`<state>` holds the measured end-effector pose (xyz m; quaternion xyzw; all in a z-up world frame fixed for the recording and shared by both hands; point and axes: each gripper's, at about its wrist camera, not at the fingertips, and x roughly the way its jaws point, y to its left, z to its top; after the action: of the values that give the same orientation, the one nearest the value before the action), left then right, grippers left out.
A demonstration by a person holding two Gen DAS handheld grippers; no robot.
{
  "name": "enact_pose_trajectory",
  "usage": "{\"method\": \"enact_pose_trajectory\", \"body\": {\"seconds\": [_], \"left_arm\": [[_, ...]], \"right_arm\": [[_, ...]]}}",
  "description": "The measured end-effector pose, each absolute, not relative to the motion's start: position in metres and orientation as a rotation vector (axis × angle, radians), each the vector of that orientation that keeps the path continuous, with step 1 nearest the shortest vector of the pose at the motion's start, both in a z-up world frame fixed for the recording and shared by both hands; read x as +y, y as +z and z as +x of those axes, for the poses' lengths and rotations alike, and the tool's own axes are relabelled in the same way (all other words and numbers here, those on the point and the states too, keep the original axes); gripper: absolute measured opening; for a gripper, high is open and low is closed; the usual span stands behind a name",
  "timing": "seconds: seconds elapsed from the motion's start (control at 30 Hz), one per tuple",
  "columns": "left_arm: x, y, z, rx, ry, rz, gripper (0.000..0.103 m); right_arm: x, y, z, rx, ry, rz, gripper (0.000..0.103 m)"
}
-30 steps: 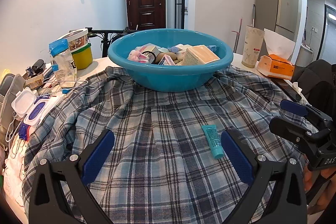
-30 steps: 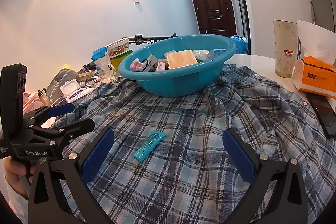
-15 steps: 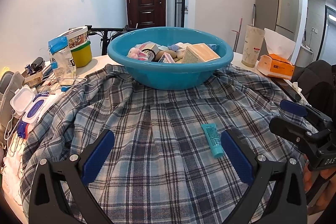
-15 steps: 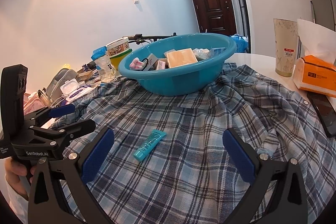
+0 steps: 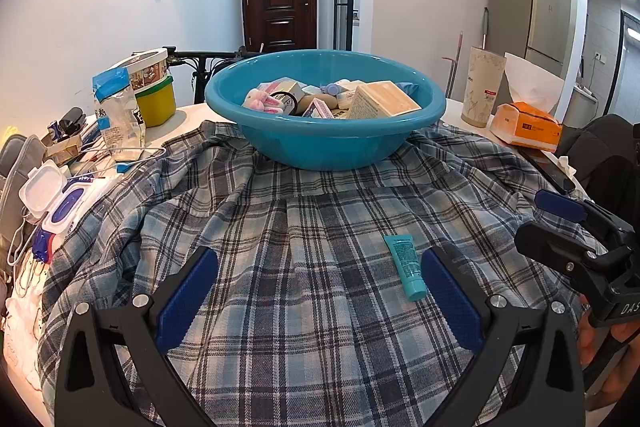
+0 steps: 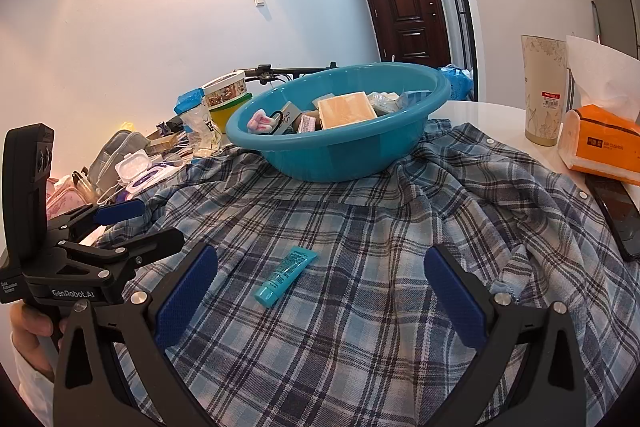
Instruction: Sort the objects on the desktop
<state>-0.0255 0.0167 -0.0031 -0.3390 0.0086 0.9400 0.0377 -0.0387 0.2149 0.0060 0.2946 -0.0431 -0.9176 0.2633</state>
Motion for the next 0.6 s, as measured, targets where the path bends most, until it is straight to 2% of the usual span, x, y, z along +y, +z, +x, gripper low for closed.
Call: {"method": "enact_pose_trajectory", "body": {"seconds": [0.6], "left_arm": [[0.0164, -0.0041, -0.0267, 0.027, 2.889, -1.042, 0.103]], "right_arm": [[0.2149, 0.0052, -0.0392, -0.118, -2.475, 0.798, 0.103]]}}
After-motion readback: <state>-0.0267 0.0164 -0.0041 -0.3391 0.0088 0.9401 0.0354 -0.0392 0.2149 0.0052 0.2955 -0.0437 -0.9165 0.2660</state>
